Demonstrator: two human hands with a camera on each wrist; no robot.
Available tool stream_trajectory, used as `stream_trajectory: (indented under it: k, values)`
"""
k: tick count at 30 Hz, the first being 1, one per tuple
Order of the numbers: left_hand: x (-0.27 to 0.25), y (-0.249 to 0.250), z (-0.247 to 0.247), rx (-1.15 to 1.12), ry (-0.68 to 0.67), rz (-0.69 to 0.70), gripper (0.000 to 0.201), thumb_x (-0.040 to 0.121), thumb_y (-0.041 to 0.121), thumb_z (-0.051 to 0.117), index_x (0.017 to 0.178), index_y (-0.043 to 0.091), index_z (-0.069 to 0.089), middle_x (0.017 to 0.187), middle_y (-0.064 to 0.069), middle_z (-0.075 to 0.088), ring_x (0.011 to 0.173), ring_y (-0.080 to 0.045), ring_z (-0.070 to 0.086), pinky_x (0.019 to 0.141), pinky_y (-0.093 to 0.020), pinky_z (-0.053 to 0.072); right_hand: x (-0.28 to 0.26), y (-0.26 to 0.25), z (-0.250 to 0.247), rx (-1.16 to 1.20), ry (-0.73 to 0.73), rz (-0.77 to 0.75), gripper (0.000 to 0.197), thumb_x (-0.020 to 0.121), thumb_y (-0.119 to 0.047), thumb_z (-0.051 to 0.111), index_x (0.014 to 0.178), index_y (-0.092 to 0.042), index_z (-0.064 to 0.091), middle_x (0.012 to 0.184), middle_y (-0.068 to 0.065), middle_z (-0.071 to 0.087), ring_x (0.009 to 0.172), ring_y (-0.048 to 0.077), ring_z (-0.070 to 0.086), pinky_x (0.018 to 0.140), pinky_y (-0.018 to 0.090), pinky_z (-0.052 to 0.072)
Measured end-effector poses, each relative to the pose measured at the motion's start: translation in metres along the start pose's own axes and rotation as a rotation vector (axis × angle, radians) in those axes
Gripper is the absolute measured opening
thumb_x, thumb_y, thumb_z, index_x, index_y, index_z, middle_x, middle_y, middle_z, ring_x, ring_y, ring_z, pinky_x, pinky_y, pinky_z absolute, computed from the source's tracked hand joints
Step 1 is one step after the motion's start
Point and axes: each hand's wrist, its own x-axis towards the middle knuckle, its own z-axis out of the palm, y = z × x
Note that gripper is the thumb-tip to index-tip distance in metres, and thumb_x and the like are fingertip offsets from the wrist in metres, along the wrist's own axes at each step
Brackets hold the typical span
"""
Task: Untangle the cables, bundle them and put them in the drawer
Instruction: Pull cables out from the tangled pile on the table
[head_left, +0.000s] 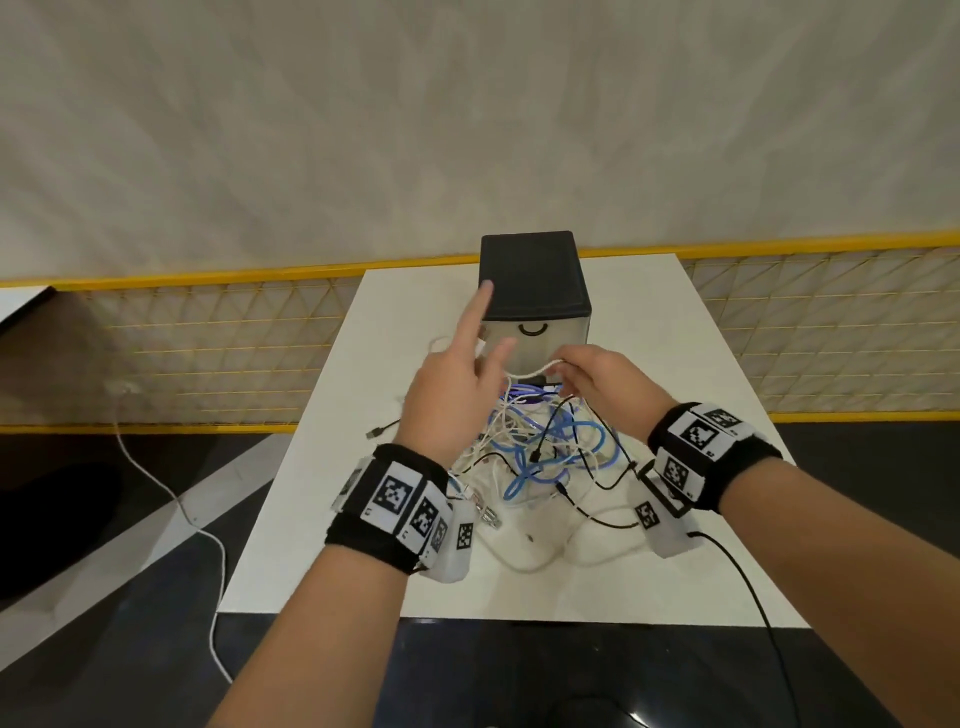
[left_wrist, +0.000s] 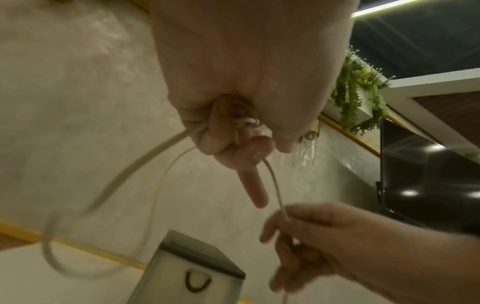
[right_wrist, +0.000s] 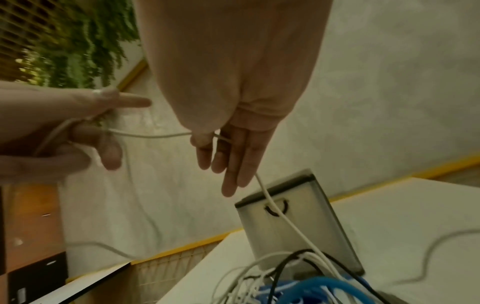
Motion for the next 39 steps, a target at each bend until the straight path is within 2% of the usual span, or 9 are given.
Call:
stream_trajectory:
  k: [4,12,15,18,21,24,30,34,39]
  values:
    - [0.001,0.005,0.018,0.013,-0.16,-0.017,0.029,0.1,0.044,0.051,0.112,0.022,0.063,0.069,0.001,0.072,0.048,0.004,0.053,0.06,-0.028,0.044,0.008,-0.017,-0.005,-0.029,0.094,-0.111,0.021,0.101,-0.019,0.039,0.108,-0.016,0.059,0.094,0.003,0.06,0.084,0.019,0.06,0.077,0.03,0.049]
    - [0.016,0.019,-0.012,-0.378,0.259,-0.017,0.028,0.104,0.037,0.046,0.08,0.024,0.053,0.06,-0.004,0.063,0.038,-0.002,0.04,0.051,-0.022,0.035,0.013,0.013,0.011,0.013,0.022,0.177,0.023,0.1,-0.014,0.04,0.089,0.0,0.056,0.087,0.012,0.061,0.077,0.022,0.055,0.069,0.03,0.04]
    - [0.019,0.0,-0.018,-0.333,0.231,-0.19,0.02,0.105,0.032,0.044,0.112,0.024,0.06,0.055,-0.002,0.065,0.034,-0.004,0.04,0.053,-0.027,0.039,0.011,0.021,0.012,0.013,0.032,0.187,0.023,0.099,-0.014,0.043,0.095,0.0,0.061,0.094,0.017,0.066,0.087,0.031,0.059,0.075,0.035,0.043]
    - [0.011,-0.008,-0.013,-0.207,0.079,-0.225,0.058,0.106,0.029,0.042,0.157,0.034,0.014,0.071,-0.006,0.073,0.04,0.0,0.055,0.054,-0.023,0.046,0.015,0.01,0.005,-0.014,0.056,0.102,0.027,0.1,-0.02,0.044,0.1,-0.005,0.066,0.089,0.015,0.065,0.085,0.03,0.058,0.074,0.036,0.043]
    - [0.006,0.002,0.005,-0.097,-0.103,-0.081,0.061,0.104,0.036,0.045,0.156,0.038,0.014,0.068,0.0,0.073,0.05,0.003,0.061,0.063,-0.02,0.049,0.022,-0.008,0.0,-0.092,0.079,-0.029,0.026,0.099,-0.026,0.047,0.108,-0.014,0.068,0.089,0.006,0.063,0.084,0.024,0.058,0.073,0.034,0.044]
    - [0.014,0.005,0.019,-0.086,-0.158,-0.113,0.03,0.104,0.037,0.045,0.128,0.021,0.054,0.069,-0.003,0.073,0.041,0.003,0.053,0.062,-0.033,0.052,0.024,-0.025,-0.003,-0.157,0.134,-0.109,0.025,0.099,-0.025,0.046,0.111,-0.016,0.065,0.094,0.004,0.057,0.082,0.018,0.054,0.071,0.029,0.04]
    - [0.023,0.017,0.004,-0.076,0.113,0.052,0.017,0.105,0.03,0.045,0.095,0.02,0.055,0.071,0.002,0.072,0.049,0.003,0.05,0.06,-0.025,0.041,0.021,0.002,0.017,0.013,0.097,0.036,0.016,0.1,-0.015,0.044,0.088,-0.013,0.055,0.087,0.007,0.058,0.08,0.026,0.057,0.075,0.038,0.047]
    - [0.029,0.012,-0.016,-0.247,0.275,-0.007,0.025,0.105,0.031,0.043,0.082,0.031,0.049,0.07,0.0,0.072,0.042,0.002,0.048,0.065,-0.034,0.05,0.012,0.036,0.027,-0.01,0.011,0.224,0.025,0.1,-0.011,0.043,0.095,0.004,0.061,0.097,0.02,0.061,0.093,0.036,0.057,0.068,0.023,0.029]
    - [0.027,-0.009,-0.02,-0.182,0.258,-0.233,0.03,0.107,0.031,0.037,0.129,0.017,0.051,0.077,0.001,0.074,0.045,-0.011,0.053,0.06,-0.032,0.053,0.015,0.029,0.007,0.049,0.125,0.161,0.022,0.099,-0.013,0.044,0.101,-0.005,0.065,0.099,0.016,0.064,0.086,0.03,0.061,0.08,0.033,0.046]
